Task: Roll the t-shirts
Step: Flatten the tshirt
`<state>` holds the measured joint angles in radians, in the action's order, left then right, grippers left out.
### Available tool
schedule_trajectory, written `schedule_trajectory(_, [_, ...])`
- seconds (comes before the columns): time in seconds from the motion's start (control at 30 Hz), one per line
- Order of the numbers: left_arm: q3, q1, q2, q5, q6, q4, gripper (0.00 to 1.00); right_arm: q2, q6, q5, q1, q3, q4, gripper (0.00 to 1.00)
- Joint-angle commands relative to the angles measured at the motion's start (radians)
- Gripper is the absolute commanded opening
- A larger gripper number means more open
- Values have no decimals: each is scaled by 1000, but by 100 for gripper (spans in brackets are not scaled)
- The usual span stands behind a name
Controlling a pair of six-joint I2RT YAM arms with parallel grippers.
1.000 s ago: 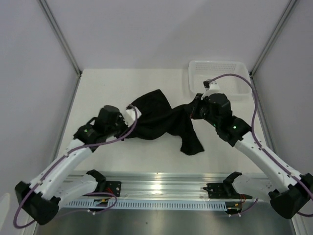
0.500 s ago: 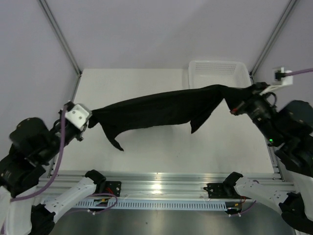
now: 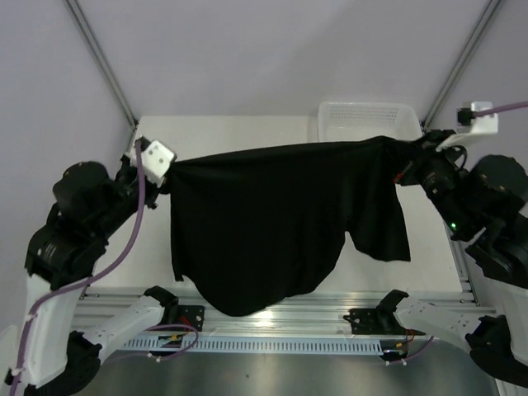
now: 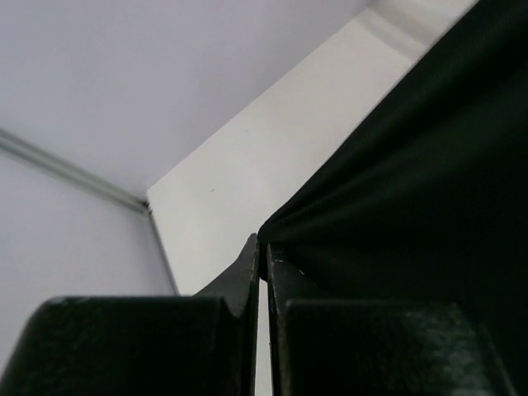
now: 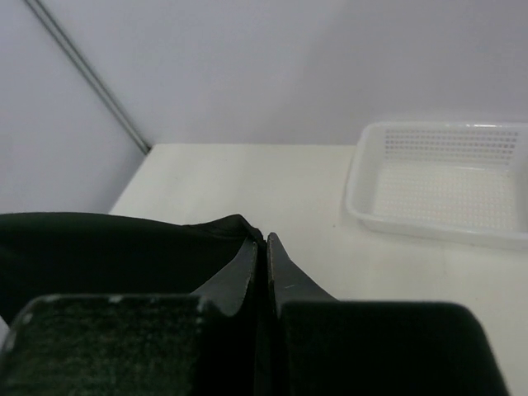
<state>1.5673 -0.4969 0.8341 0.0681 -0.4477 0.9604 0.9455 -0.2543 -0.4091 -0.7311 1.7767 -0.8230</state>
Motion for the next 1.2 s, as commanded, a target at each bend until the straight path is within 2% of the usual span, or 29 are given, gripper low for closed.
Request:
schedule_trajectory(0.0, [68,116,81,33,-19,-112,1,82,105,-80,22,32,54,0])
schedule_trajectory(0.1, [115,217,172,-16,-8,-143,1,183,110,37,114,27,97,0])
schedule_trajectory(0.13, [123,237,215,-20,-6,-152,1,240,75,193,221,24,132,0])
schedule_trajectory(0.2, [151,289,253,-28,-11,-189,1,295,29,344,356,1,197,0])
schedule_trajectory(0.23, [161,302,293,-25,-14,-202,1,356,0,418,375,-2,282,0])
schedule_trajectory(0.3, [241,342,344,-5,-17,-221,1,426,-2,454,389,13,359,0])
schedule_trajectory(0.4, [396,412,469,1,9,-187,1,590,-14,501,392,176,410,0])
schedule_trajectory(0.43, [534,425,499,-1,32,-174,1,626,-17,506,389,225,410,0])
schedule_trajectory(0.47, [575,435,523,1,40,-161,1,659,-19,504,383,307,413,0])
schedule_trajectory(0.53, [655,443,553,-1,44,-157,0,711,-10,504,375,348,447,0])
schedule_trajectory(0.63, [630,443,504,-59,50,-178,1,702,35,513,357,307,501,0])
schedule_trajectory(0.67, [515,437,478,-144,49,-186,1,688,49,512,352,226,512,0])
schedule_trajectory(0.7, [460,429,418,-171,34,-199,1,650,53,516,354,166,531,0])
schedule_trajectory(0.73, [398,422,383,-192,17,-242,1,621,59,518,352,92,594,0])
schedule_trajectory(0.77, [193,411,346,-214,1,-270,1,592,61,523,351,7,637,0])
schedule_trajectory(0.8, [122,385,311,-220,-35,-299,1,564,78,532,343,-172,735,0])
schedule_trajectory(0.87, [-60,359,223,-267,-69,-339,0,497,107,541,331,-339,810,0])
schedule_trajectory(0.9, [-169,336,200,-284,-91,-341,1,480,118,526,319,-482,864,0])
schedule_trajectory(0.97, [-314,307,146,-323,-117,-328,1,449,136,489,306,-609,947,0])
schedule_trajectory(1.07, [-534,182,105,-375,-180,-307,1,437,118,457,292,-796,993,0])
schedule_trajectory(1.1, [-577,143,99,-361,-212,-310,1,437,104,448,289,-834,1007,0])
schedule_trajectory(1.13, [-687,108,96,-355,-229,-315,1,437,84,441,277,-899,1009,0])
schedule_trajectory(1.17, [-720,37,94,-346,-235,-322,1,443,70,419,271,-927,1009,1])
